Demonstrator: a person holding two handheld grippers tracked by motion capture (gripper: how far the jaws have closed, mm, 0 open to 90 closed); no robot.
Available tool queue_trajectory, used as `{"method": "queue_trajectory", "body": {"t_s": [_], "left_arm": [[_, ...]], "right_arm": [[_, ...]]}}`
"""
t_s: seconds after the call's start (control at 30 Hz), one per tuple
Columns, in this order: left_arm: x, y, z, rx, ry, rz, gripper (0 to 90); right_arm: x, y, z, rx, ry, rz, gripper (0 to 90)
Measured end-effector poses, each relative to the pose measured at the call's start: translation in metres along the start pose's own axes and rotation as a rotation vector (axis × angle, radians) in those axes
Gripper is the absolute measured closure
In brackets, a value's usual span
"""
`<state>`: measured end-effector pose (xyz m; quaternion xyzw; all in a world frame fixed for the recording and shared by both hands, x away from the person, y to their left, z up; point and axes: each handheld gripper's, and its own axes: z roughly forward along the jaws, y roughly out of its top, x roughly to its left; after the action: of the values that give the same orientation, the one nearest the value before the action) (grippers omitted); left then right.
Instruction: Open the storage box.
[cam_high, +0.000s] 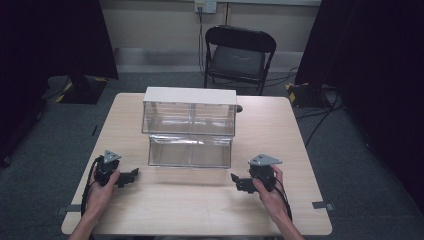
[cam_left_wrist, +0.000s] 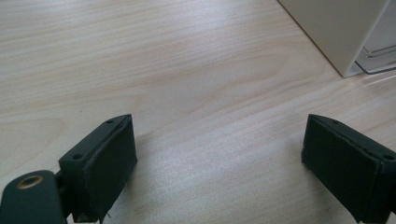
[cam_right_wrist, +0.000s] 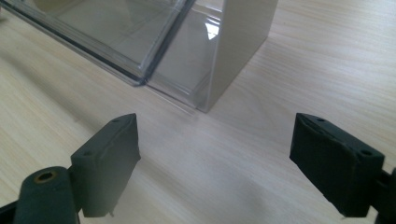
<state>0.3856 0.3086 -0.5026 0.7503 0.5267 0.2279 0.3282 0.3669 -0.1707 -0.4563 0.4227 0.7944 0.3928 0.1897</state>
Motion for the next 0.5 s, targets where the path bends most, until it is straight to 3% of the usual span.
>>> {"method": "queue_trajectory", "body": {"t_s": [0.5], "left_arm": [[0.0,0.0,0.0,0.0,0.0,-0.001,9.6]], "right_arm": [[0.013,0.015,0.017,0.014,0.019,-0.031,14.9]]}}
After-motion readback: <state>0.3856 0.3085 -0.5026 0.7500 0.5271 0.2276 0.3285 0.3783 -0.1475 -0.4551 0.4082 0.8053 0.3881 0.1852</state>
